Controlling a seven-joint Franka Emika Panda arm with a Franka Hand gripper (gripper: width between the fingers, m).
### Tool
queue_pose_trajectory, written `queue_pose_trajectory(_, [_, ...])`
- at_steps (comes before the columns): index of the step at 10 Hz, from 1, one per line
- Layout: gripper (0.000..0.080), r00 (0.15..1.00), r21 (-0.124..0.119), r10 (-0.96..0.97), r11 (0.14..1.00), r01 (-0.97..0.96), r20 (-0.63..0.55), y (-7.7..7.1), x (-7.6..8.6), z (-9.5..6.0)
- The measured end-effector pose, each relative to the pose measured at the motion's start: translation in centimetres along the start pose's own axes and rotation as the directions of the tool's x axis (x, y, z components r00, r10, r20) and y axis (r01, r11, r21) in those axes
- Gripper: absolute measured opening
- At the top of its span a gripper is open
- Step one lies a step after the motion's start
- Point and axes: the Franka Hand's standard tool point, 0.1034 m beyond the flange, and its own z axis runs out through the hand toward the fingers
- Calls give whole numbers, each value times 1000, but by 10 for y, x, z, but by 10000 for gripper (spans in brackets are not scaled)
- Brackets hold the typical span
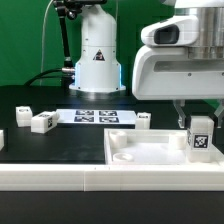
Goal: Assemble one leg
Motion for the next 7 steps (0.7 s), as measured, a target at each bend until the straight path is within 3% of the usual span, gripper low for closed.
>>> queue_pose_trajectory(3, [291,974,2,226,974,-226,4,2,-1,0])
queue_pose_trajectory(5, [294,893,-16,450,893,-450,-26,6,0,-1])
queue_pose_trajectory(7, [308,856,-32,515,856,-516,-46,11,0,-1])
